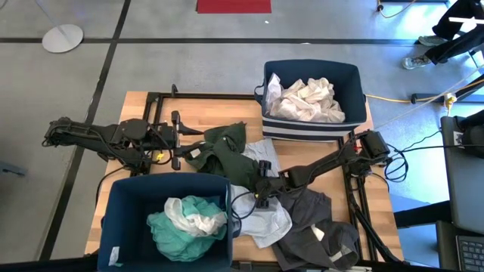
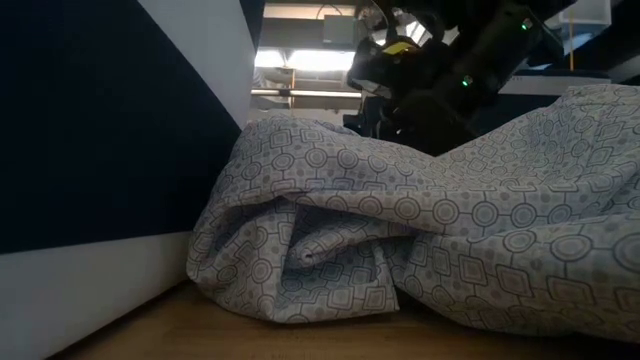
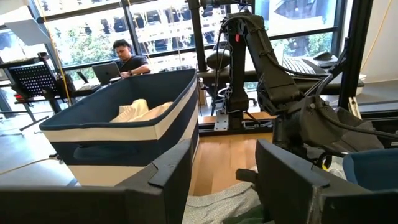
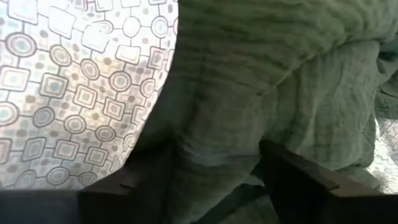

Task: Sort clothes
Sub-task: Put the dark green polo shirt into the bottom laundry bin

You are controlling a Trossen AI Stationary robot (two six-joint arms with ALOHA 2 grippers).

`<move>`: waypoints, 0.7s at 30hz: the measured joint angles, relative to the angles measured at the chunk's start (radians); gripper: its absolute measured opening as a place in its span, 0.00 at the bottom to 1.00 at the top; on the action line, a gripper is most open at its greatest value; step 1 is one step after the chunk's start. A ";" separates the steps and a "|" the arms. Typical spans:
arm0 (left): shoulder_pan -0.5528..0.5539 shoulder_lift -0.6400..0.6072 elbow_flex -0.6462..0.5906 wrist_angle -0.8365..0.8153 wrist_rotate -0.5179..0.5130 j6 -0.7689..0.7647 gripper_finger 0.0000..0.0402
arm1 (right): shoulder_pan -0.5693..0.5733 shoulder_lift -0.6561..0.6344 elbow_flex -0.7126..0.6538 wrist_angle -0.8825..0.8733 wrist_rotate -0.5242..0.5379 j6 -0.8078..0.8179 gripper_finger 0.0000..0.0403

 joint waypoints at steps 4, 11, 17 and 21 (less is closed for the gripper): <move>0.000 0.000 0.000 0.000 0.000 0.000 0.41 | 0.000 0.000 0.000 0.000 0.001 0.005 0.42; 0.000 0.000 0.000 0.000 0.000 0.000 0.41 | 0.001 0.000 0.000 -0.012 0.031 -0.019 0.05; 0.000 0.000 0.000 0.000 0.000 0.000 0.41 | 0.001 -0.036 0.000 -0.073 0.103 -0.009 0.07; 0.000 0.000 0.000 0.000 0.000 0.000 0.41 | 0.002 -0.094 0.000 -0.110 0.106 -0.008 0.02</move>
